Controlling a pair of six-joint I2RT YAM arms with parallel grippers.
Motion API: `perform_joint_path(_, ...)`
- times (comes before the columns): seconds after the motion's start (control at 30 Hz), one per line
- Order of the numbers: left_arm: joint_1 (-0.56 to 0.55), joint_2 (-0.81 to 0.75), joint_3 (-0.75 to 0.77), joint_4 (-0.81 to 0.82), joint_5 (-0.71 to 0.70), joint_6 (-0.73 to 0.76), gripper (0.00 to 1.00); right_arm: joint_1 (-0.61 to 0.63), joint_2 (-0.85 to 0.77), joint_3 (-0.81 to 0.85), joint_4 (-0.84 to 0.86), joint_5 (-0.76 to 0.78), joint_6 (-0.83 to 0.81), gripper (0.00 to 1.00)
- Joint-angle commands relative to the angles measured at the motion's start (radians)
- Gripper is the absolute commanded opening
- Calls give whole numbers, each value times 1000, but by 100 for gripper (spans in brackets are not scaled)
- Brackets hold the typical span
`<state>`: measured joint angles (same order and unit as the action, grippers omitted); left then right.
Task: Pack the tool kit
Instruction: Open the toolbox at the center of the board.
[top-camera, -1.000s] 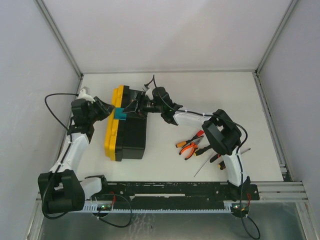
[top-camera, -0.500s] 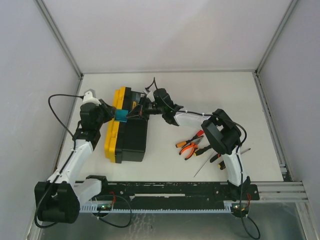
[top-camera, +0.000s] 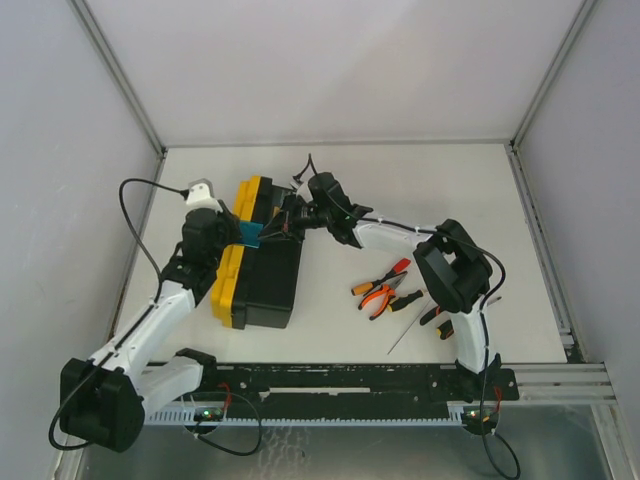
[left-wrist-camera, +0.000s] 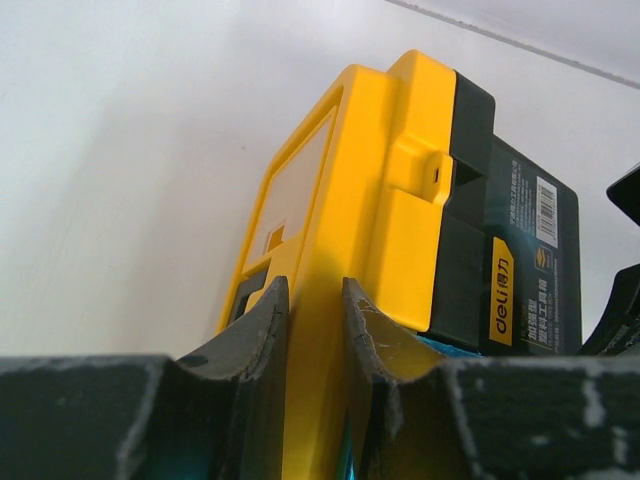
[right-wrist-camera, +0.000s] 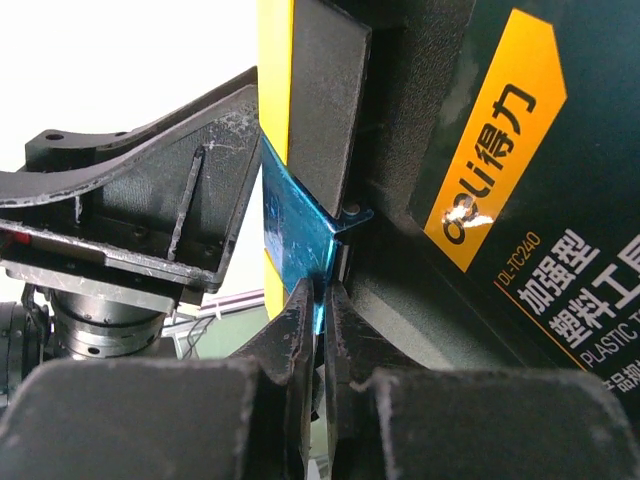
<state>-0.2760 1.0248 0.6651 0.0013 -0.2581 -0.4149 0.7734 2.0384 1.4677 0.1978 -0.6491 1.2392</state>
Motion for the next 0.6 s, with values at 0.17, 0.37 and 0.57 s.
perform_joint_path(0.17,-150,-3,-43,-75,126,-24,0,35,-99,181,280,-51,53,0)
perform_joint_path(0.37,-167,-3,-40,-67,116,-19,0,36,-45,210,477,-134,189,0)
perform_joint_path(0.57,-179,-21,-36,-72,107,-11,0,30,-45,179,385,-91,139,0)
